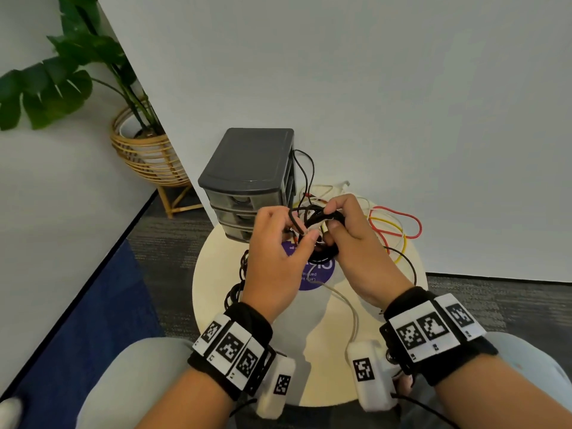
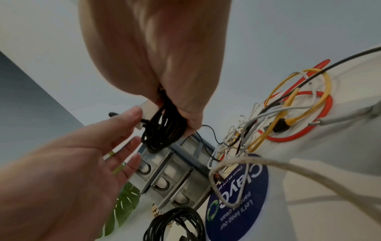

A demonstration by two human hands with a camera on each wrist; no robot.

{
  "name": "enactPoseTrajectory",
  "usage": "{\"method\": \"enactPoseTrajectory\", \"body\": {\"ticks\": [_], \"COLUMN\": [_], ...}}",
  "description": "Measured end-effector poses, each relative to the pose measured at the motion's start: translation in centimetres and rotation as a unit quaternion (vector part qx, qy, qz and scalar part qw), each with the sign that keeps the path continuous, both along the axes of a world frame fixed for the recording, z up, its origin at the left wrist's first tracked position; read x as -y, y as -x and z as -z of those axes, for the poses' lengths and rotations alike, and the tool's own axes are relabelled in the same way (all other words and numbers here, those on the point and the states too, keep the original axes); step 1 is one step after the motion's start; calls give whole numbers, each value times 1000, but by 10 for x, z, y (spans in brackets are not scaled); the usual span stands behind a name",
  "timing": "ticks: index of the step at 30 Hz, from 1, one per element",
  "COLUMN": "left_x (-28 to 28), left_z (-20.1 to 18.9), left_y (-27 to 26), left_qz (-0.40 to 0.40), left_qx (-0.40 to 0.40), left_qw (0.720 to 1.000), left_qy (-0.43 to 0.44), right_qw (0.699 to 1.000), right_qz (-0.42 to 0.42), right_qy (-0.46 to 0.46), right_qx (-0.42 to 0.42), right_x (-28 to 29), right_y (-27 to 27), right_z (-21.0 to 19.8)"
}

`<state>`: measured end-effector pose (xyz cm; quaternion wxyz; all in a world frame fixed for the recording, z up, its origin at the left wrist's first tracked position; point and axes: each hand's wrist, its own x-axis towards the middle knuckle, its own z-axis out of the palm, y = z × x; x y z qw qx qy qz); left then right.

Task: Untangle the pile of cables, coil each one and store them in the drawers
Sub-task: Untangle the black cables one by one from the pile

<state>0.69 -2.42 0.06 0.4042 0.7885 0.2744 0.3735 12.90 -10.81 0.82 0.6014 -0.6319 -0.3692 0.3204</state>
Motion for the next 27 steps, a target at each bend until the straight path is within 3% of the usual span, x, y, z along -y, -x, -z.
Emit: {"method": "enactPoseTrajectory", "body": {"ticks": [4, 15, 27], "left_x": [7, -1, -9], "left_z": [-3, 0, -4], "left_y": [0, -1, 1], "left_qz": [60, 94, 147], "left_qx": [-11, -56, -23], "left_qw": [993, 983, 960], "left_qy": [100, 147, 237], "right_qw": [996, 992, 948], "right_qz": [-11, 1, 42], "right_qy": [-11, 15, -1], "right_qx": [-87, -124, -315], "right_x": [-2, -3, -7], "right_y": [3, 10, 12], "right_z": [1, 5, -5]}}
